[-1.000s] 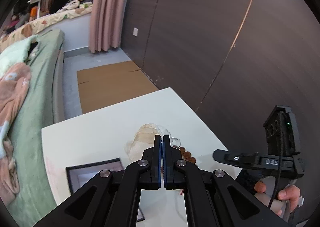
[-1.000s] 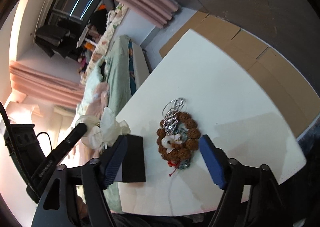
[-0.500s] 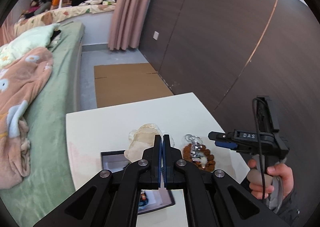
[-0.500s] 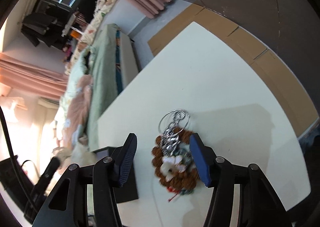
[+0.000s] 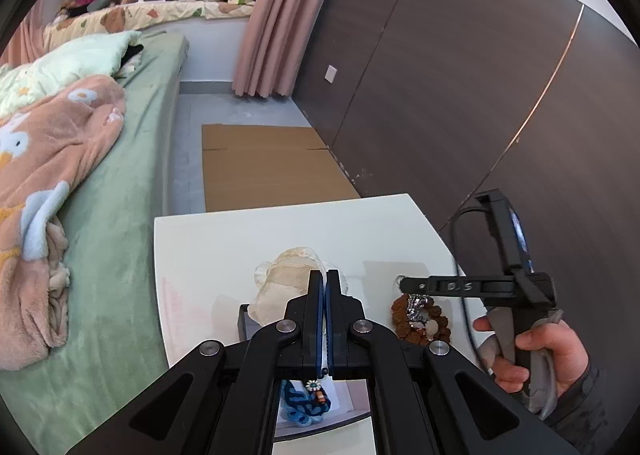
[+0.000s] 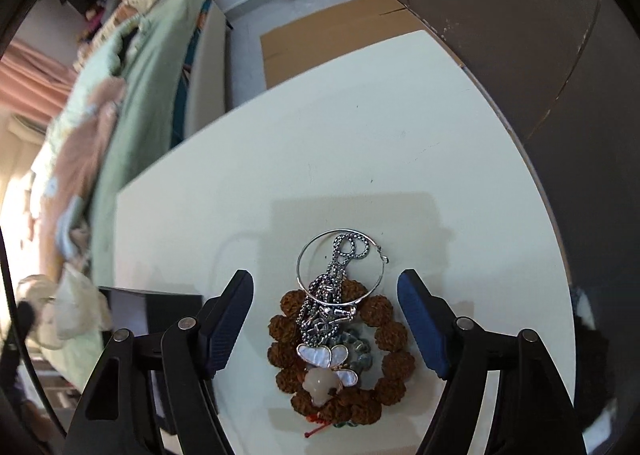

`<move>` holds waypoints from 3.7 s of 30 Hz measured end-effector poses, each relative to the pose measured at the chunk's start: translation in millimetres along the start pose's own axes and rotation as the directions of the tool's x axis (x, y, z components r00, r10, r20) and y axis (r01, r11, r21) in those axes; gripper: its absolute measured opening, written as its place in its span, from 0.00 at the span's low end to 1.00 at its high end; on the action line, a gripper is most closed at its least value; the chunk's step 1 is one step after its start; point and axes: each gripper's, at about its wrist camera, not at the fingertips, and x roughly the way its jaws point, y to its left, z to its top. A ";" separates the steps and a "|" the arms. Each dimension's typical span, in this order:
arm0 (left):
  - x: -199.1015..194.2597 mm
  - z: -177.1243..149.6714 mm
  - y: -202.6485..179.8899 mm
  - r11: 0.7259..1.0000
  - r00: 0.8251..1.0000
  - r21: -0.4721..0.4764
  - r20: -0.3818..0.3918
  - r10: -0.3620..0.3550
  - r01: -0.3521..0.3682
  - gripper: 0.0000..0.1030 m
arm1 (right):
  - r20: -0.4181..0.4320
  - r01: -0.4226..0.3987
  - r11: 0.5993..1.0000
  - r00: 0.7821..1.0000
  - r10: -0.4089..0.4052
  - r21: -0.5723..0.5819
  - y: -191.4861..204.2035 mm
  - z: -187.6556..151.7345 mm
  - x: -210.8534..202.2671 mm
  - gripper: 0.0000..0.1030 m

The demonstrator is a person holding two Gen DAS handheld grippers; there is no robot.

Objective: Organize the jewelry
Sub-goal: 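Carry white pouch into box with left gripper while right gripper grasps silver bangle, then carry the silver bangle over the box and open the right gripper, then grasp the silver chain on the brown bead bracelet with the left gripper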

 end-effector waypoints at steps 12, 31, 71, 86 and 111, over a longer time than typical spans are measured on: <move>3.3 -13.9 7.8 0.999 0.999 -0.022 -0.031 -0.025 0.025 0.00 | -0.048 0.151 0.988 0.988 -0.150 0.017 5.1 6.0 10.1 0.49; -3.5 -22.6 23.2 0.993 0.998 -0.111 -0.046 -0.038 0.033 0.99 | 0.103 -0.168 0.985 0.980 0.171 -0.041 32.9 -44.4 -85.6 0.50; -35.5 -36.8 -27.3 1.000 0.999 0.022 0.040 0.015 -0.016 0.98 | 0.328 -0.367 0.930 0.883 0.337 0.032 -30.1 -123.1 -135.8 0.84; 23.8 -39.7 -93.5 0.991 0.992 0.116 -0.115 -0.048 0.061 0.54 | 0.392 -0.432 0.890 0.851 0.349 0.146 -98.8 -135.3 -116.6 0.84; 159.1 -45.6 -150.8 0.903 0.944 0.430 -0.286 0.165 -0.028 0.48 | 0.389 -0.484 0.837 0.844 0.370 0.254 -168.2 -127.1 -68.8 0.84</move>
